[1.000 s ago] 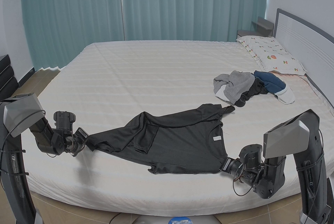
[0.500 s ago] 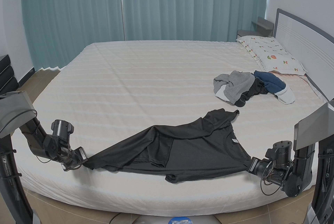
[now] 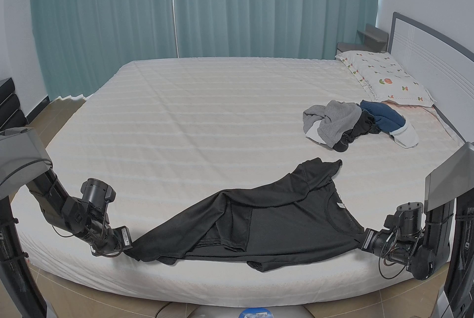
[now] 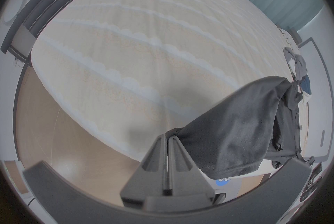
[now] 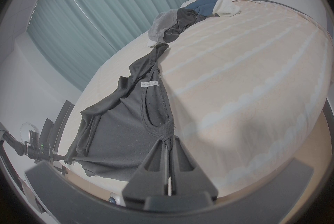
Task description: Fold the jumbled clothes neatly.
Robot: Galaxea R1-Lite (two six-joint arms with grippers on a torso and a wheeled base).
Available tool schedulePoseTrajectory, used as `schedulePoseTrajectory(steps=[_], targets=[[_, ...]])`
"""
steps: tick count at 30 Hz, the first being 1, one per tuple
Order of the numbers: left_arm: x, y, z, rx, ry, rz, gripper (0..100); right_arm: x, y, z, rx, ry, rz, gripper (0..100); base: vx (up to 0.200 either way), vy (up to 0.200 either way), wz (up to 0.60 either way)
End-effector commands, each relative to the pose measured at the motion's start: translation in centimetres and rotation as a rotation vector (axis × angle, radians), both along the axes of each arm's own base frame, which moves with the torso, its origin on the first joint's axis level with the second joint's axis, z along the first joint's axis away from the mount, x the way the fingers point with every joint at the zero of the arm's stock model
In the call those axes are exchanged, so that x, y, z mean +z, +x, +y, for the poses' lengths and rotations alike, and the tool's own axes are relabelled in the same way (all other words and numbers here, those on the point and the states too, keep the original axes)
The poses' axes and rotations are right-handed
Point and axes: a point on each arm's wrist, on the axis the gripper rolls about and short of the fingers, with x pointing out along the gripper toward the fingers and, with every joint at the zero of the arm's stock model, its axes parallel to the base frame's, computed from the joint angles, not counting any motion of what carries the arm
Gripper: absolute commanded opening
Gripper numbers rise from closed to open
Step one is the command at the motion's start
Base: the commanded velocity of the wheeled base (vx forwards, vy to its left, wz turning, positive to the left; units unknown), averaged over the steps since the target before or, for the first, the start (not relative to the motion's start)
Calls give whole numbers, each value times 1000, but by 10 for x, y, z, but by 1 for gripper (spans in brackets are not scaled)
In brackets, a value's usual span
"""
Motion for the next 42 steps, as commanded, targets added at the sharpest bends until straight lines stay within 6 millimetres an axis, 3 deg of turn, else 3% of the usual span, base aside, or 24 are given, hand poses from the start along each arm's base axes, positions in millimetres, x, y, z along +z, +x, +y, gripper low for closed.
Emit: schedulePoseTrajectory(steps=[1,8,16,25,31,34,35,36,42], targets=[[-2,-2,-6,-20,-1,8,100,-10,0,3,11,0,27,100,0,0,0],[2,0,-9,-19,-23,-30,100,-6,1,2,4,13,11,100,0,0,0],[63,6,-1,82,-81,-270,100,43,8,-9,-50,40,-192,100,0,0,0],[103,-10,7,77,-64,-376,100,38,9,-11,-119,153,-148,100,0,0,0],[116,-7,-41,-105,-188,-409,100,28,9,-7,-110,154,-108,100,0,0,0],[111,2,-67,-148,-219,-383,100,28,5,-4,-103,154,-96,100,0,0,0],[111,2,-67,-148,-219,-383,100,28,5,-4,-103,154,-96,100,0,0,0],[102,8,-83,-175,-233,-357,100,27,2,-5,-102,152,-84,100,0,0,0],[66,26,-120,-222,-212,-274,100,28,-2,-5,-95,152,-72,100,0,0,0]])
